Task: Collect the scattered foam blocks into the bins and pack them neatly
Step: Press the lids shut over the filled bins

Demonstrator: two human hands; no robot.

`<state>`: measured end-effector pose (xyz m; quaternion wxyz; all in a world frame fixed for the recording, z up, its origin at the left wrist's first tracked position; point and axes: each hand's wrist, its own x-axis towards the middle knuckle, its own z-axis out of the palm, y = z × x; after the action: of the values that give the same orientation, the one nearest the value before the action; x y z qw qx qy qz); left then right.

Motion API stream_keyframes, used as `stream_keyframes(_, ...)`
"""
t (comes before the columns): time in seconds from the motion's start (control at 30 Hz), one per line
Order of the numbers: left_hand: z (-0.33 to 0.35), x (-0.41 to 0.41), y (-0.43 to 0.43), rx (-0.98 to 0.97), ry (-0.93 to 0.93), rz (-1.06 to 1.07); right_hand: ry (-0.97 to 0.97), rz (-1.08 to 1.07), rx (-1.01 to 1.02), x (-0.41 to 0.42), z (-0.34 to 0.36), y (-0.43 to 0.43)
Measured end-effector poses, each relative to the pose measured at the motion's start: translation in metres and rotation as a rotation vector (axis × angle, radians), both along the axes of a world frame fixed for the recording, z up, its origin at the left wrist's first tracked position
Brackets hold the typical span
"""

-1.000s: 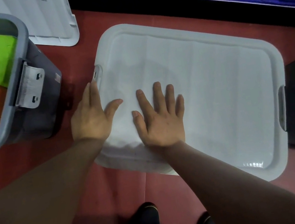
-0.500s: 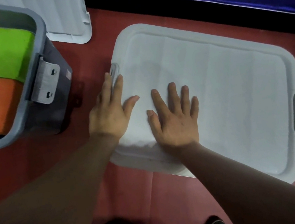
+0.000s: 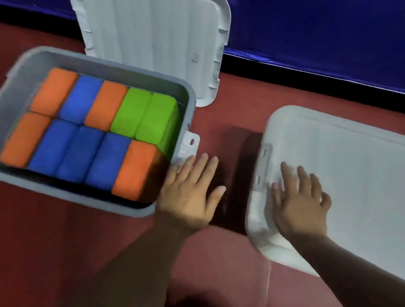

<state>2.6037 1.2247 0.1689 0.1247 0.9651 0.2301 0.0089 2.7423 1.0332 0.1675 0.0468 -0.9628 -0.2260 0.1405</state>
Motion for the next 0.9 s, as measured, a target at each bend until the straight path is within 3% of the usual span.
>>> stream_keyframes(0.17,0.041,-0.029,0.108,0.092,0.122,0.122,0.045,0.175,0.058,-0.009,0.031,0.137)
stream_keyframes(0.4,0.063,0.025,0.229,0.115,0.183,0.178,0.098,0.291,0.113,0.016,0.044,0.288)
stream_keyframes(0.73,0.043,0.081,0.324,0.015,0.237,0.125,0.085,0.255,0.062,0.069,0.033,0.383)
stream_keyframes(0.9,0.04,0.127,0.392,0.12,0.21,0.043,-0.015,0.274,0.034,0.114,0.037,0.425)
